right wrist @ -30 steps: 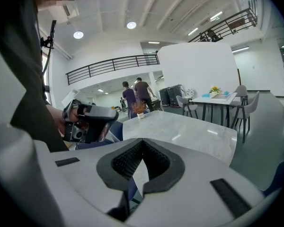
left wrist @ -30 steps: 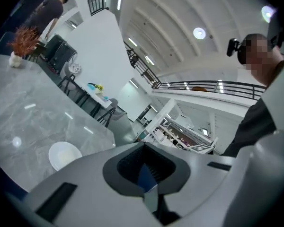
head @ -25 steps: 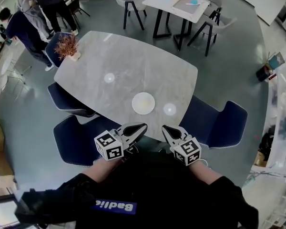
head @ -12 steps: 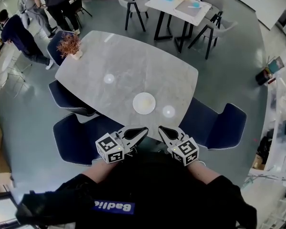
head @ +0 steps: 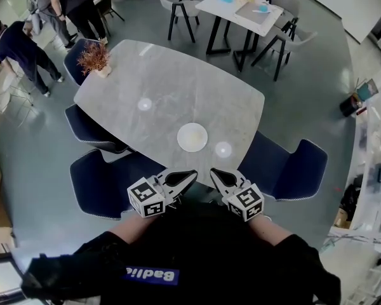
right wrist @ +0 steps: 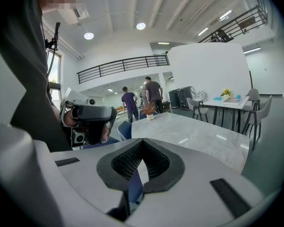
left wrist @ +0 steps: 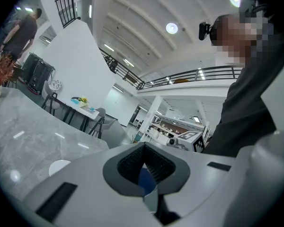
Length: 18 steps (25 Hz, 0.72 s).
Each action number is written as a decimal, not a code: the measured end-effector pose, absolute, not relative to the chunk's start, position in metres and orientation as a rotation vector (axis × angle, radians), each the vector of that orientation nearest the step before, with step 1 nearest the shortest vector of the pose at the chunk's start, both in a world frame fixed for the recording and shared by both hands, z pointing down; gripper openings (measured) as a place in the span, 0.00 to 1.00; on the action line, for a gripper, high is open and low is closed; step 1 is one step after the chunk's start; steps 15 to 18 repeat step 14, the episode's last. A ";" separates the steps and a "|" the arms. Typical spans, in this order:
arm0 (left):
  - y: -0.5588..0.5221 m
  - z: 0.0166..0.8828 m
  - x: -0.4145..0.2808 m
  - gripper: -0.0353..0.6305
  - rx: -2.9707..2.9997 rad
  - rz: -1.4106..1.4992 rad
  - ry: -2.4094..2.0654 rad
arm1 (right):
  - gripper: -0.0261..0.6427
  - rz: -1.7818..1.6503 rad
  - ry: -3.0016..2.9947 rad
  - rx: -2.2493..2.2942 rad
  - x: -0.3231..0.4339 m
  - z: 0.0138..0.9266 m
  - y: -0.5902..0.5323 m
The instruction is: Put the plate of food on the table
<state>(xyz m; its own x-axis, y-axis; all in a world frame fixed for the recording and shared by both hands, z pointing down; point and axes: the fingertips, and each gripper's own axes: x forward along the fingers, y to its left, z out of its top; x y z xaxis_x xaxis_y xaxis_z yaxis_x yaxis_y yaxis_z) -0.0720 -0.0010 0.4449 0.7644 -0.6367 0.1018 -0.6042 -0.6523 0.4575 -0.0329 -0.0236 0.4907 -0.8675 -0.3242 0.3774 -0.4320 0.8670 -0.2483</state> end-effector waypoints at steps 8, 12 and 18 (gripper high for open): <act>0.001 0.447 -0.072 0.06 2.479 -0.102 -0.932 | 0.05 0.462 -2.712 0.575 -0.032 0.491 -0.022; 0.002 0.448 -0.075 0.06 2.463 -0.109 -0.944 | 0.05 0.463 -2.711 0.582 -0.031 0.491 -0.020; 0.004 0.448 -0.077 0.06 2.459 -0.111 -0.948 | 0.05 0.462 -2.710 0.585 -0.032 0.490 -0.019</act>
